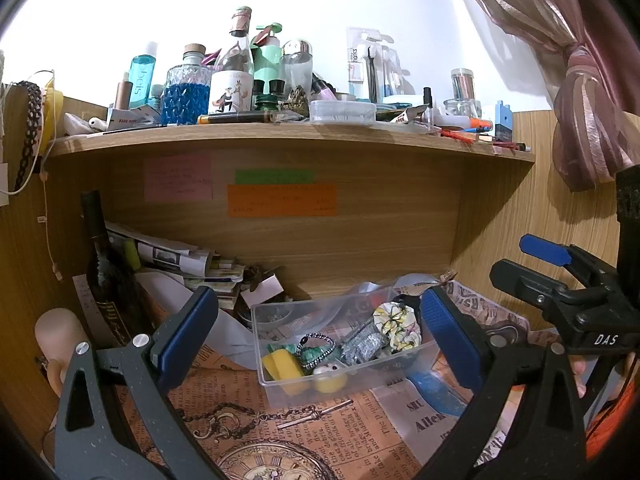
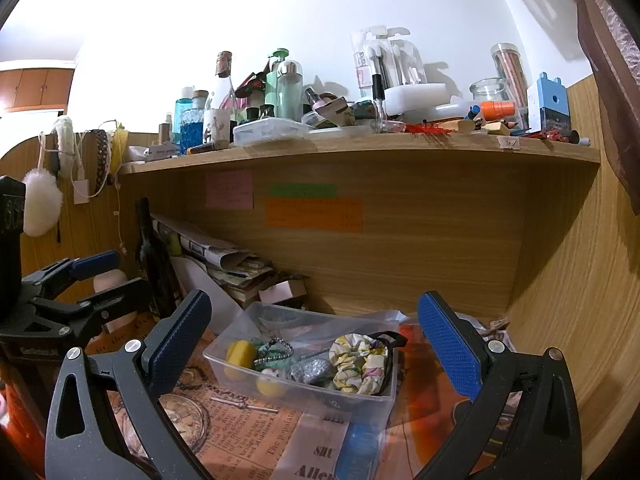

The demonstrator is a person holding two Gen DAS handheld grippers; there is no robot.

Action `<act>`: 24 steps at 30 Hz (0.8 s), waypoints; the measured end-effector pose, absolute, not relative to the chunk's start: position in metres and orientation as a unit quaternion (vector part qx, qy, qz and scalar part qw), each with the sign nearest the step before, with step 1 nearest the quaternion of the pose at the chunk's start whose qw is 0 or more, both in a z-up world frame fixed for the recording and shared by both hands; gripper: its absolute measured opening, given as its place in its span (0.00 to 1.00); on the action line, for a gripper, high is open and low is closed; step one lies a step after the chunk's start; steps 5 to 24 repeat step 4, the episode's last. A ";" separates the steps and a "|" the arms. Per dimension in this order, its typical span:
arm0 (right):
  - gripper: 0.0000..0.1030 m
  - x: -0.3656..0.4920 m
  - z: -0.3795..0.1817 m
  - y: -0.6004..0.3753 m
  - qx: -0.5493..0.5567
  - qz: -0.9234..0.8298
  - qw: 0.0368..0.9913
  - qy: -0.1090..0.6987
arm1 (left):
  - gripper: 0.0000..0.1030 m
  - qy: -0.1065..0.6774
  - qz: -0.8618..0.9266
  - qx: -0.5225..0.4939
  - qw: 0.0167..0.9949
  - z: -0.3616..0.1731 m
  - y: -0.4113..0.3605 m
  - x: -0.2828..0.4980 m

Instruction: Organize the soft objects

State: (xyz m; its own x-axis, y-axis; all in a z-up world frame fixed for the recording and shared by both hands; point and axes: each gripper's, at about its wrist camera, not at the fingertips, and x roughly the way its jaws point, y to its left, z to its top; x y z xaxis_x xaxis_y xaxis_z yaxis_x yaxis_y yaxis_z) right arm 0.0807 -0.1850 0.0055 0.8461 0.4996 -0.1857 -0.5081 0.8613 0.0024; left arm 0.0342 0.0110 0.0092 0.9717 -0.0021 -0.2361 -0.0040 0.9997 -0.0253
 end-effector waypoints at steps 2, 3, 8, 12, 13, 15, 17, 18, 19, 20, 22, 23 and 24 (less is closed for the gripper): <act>1.00 0.083 0.005 -0.184 -0.024 0.263 0.960 0.092 | 1.00 0.120 0.000 -0.014 0.993 0.009 0.011 0.034; 1.00 0.083 0.004 -0.184 -0.024 0.263 0.960 0.093 | 1.00 0.120 -0.001 -0.014 0.993 0.009 0.011 0.034; 1.00 0.084 0.004 -0.184 -0.024 0.263 0.960 0.094 | 1.00 0.121 -0.002 -0.014 0.993 0.009 0.012 0.034; 1.00 0.084 0.004 -0.184 -0.024 0.263 0.960 0.094 | 1.00 0.121 -0.002 -0.014 0.993 0.009 0.012 0.034; 1.00 0.084 0.004 -0.184 -0.024 0.263 0.960 0.094 | 1.00 0.121 -0.002 -0.014 0.993 0.009 0.012 0.034; 1.00 0.084 0.004 -0.184 -0.024 0.263 0.960 0.094 | 1.00 0.121 -0.002 -0.014 0.993 0.009 0.012 0.034; 1.00 0.084 0.004 -0.184 -0.024 0.263 0.960 0.094 | 1.00 0.121 -0.002 -0.014 0.993 0.009 0.012 0.034; 1.00 0.084 0.004 -0.184 -0.024 0.263 0.960 0.094 | 1.00 0.121 -0.002 -0.014 0.993 0.009 0.012 0.034; 1.00 0.084 0.004 -0.184 -0.024 0.263 0.960 0.094 | 1.00 0.121 -0.002 -0.014 0.993 0.009 0.012 0.034; 1.00 0.084 0.004 -0.184 -0.024 0.263 0.960 0.094 | 1.00 0.121 -0.002 -0.014 0.993 0.009 0.012 0.034; 1.00 0.084 0.004 -0.184 -0.024 0.263 0.960 0.094 | 1.00 0.121 -0.002 -0.014 0.993 0.009 0.012 0.034; 1.00 0.084 0.004 -0.184 -0.024 0.263 0.960 0.094 | 1.00 0.121 -0.002 -0.014 0.993 0.009 0.012 0.034; 1.00 0.084 0.004 -0.184 -0.024 0.263 0.960 0.094 | 1.00 0.121 -0.002 -0.014 0.993 0.009 0.012 0.034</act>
